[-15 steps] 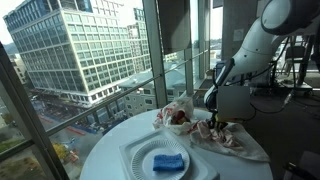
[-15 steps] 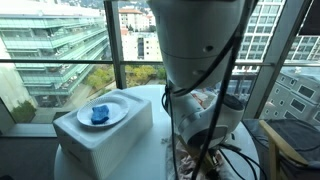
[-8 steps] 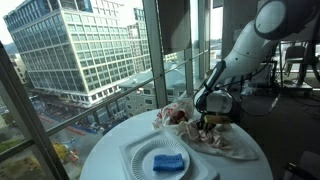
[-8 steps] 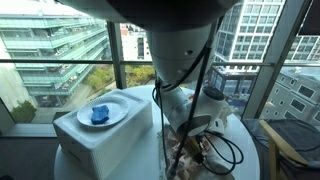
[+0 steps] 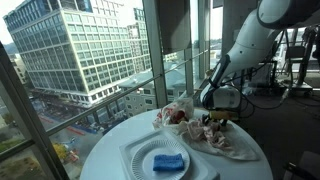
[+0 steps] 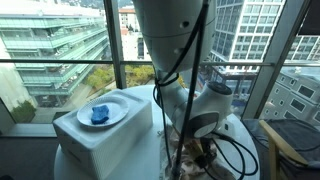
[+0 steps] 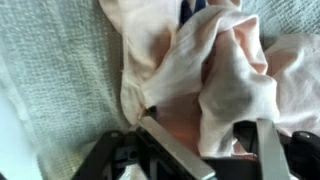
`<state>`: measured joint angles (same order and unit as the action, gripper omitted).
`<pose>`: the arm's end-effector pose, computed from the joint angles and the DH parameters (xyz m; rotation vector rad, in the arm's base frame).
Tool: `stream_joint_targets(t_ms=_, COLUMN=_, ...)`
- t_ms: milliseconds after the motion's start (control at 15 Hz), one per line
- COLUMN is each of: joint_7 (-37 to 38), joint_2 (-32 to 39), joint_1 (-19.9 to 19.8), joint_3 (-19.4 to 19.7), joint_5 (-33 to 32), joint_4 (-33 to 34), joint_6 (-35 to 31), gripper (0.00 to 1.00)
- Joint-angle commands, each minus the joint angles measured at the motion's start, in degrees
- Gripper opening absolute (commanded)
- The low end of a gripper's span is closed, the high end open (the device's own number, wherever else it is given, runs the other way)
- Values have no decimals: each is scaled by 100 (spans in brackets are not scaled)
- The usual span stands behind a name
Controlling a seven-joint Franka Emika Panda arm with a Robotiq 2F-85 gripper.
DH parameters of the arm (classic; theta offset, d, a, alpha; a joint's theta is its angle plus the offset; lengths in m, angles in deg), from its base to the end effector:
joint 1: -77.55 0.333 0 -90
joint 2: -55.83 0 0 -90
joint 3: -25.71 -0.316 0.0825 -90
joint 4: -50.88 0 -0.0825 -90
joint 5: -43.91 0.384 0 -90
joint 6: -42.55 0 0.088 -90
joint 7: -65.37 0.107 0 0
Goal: Put the pink shirt on the white towel, wrap up the pink shirt with the towel
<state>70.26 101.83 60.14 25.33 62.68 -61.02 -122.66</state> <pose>0.5716 -0.1945 0.0722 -2.8580 1.0378 -0.2073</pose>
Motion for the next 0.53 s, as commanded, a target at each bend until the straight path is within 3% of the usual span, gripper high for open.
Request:
stream_joint_targets(t_ms=0, joint_7=298, joint_2=-1319, joint_1=105, joint_3=92, joint_5=183, joint_4=-1322, joint_6=-184, gripper=100)
stream_joint_targets(t_ms=200, joint_7=398, joint_2=-2231, joint_1=99, joint_3=106, joint_5=298, joint_4=-2163, joint_6=34, gripper=100)
stream_joint_targets(t_ms=467, joint_7=-95, joint_2=-3006, joint_1=6, joint_3=-133, joint_5=501, joint_4=-3174, joint_6=85, gripper=100)
